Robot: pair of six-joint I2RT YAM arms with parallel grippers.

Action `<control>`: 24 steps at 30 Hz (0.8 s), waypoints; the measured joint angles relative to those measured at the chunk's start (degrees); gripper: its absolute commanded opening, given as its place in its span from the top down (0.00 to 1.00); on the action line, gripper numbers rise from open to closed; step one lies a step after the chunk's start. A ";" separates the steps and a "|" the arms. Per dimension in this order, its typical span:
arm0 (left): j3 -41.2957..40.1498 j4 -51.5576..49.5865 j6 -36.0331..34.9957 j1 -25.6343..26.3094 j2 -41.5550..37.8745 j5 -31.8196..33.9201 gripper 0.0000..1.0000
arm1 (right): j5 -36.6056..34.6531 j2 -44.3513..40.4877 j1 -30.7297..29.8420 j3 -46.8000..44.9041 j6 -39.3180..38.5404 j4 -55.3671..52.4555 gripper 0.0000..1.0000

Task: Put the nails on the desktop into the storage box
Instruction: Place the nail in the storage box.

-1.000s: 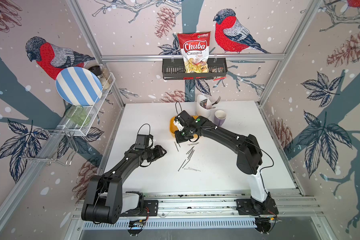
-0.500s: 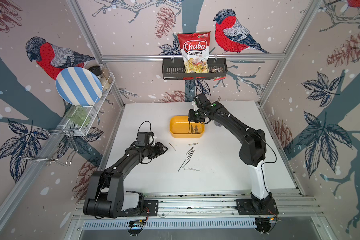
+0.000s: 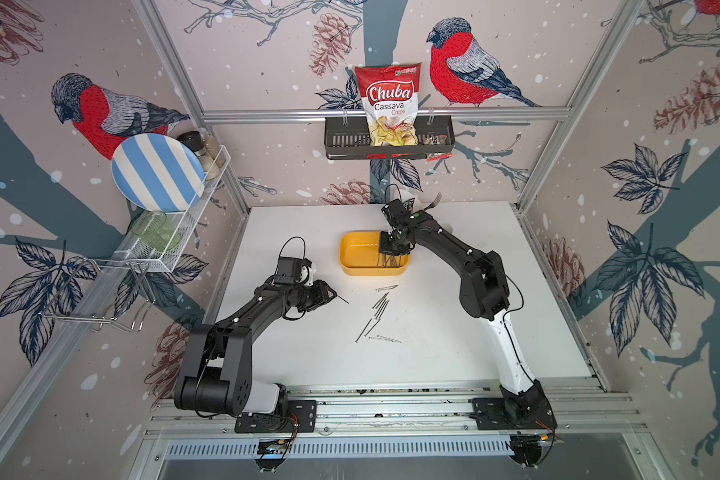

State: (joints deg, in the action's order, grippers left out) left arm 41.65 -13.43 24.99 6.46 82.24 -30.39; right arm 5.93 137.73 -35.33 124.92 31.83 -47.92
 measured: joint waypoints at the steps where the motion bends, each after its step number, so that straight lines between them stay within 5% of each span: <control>1: 0.31 -0.17 -0.26 -0.02 0.33 -0.02 0.53 | -0.11 0.39 0.17 0.00 0.00 -0.09 1.00; 5: 0.66 -0.35 -1.01 -0.22 1.49 -0.04 0.53 | -0.76 1.55 0.37 0.22 0.04 -0.11 0.99; 12: 0.66 -0.37 -1.01 -0.83 1.88 -0.09 0.53 | -0.79 3.13 0.81 0.66 0.07 -0.17 0.80; 17: 0.48 -0.28 -0.98 -1.14 1.84 -0.37 0.53 | -1.01 3.02 0.94 1.01 0.07 -0.33 0.75; 24: -1.09 0.74 0.59 -1.16 1.51 -1.25 0.53 | -2.69 -2.12 -1.18 1.42 -0.33 -1.38 0.68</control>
State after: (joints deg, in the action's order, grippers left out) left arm 40.56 -12.69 25.58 5.30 83.74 -31.64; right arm 3.25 135.61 -36.51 126.34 31.51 -49.30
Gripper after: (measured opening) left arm 0.472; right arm 0.289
